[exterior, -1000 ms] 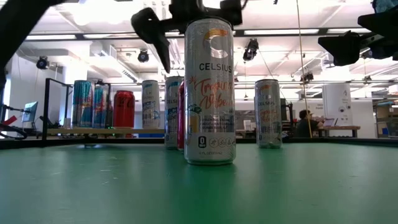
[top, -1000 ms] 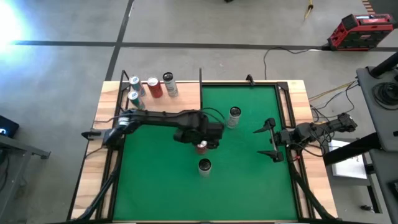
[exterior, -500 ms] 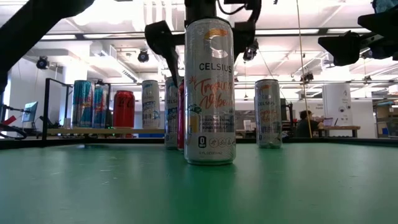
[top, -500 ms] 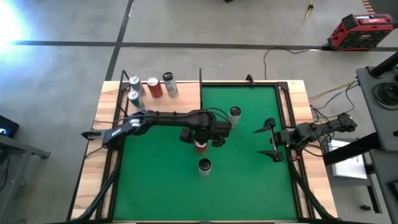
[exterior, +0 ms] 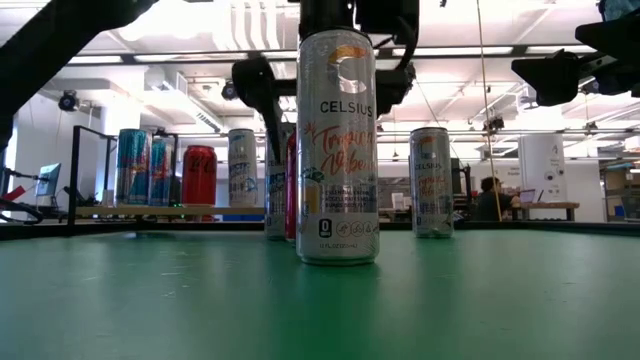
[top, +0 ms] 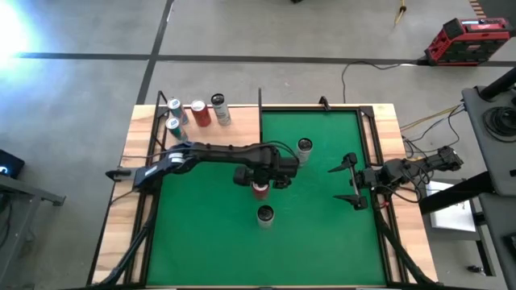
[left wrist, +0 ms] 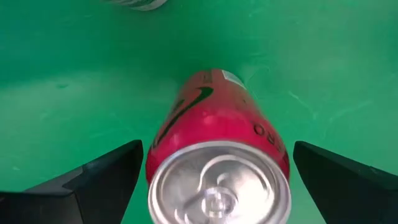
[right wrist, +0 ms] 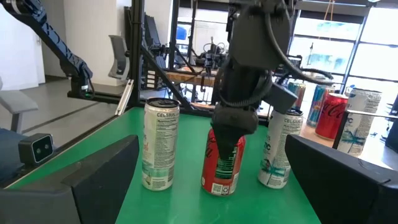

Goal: Place canned beverage on shelf
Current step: Put the red soda can on the shelf aligned with the other red soda can

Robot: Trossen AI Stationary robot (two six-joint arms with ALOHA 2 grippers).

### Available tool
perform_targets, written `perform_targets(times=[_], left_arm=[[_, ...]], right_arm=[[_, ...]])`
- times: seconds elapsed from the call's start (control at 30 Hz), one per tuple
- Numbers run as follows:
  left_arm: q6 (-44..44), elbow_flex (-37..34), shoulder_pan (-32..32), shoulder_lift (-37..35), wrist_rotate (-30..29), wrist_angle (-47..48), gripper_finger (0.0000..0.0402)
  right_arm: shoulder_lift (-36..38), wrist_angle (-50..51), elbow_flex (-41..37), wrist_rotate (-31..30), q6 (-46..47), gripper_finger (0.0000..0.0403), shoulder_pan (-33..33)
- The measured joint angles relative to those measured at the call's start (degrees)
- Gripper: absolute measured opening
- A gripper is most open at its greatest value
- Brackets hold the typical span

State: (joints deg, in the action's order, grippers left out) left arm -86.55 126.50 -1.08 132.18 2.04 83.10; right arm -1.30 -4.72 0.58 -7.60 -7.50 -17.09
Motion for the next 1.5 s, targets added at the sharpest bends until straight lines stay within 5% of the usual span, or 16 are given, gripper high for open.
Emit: perform_targets(times=[0.37,0.67,1.0,1.2,1.5], left_arm=[[-0.9,-3.9,0.1,0.0,2.0,-3.4,0.0389],[1.8,-4.0,0.1,0.0,3.0,-3.3,0.0282],[3.7,-1.0,-0.4,-0.6,5.3,4.7,0.0283],[1.8,-0.4,-2.4,-5.0,0.2,6.9,0.0283],[-2.4,-10.1,-4.0,-16.8,-5.0,6.8,0.0283]], right_arm=[[0.0,0.0,0.0,0.0,0.0,0.0396,0.0],[0.0,0.0,0.0,0.0,0.0,0.0396,0.0],[0.0,0.0,0.0,0.0,0.0,0.0396,0.0],[0.0,0.0,0.0,0.0,0.0,0.0396,0.0],[0.0,0.0,0.0,0.0,0.0,0.0396,0.0]])
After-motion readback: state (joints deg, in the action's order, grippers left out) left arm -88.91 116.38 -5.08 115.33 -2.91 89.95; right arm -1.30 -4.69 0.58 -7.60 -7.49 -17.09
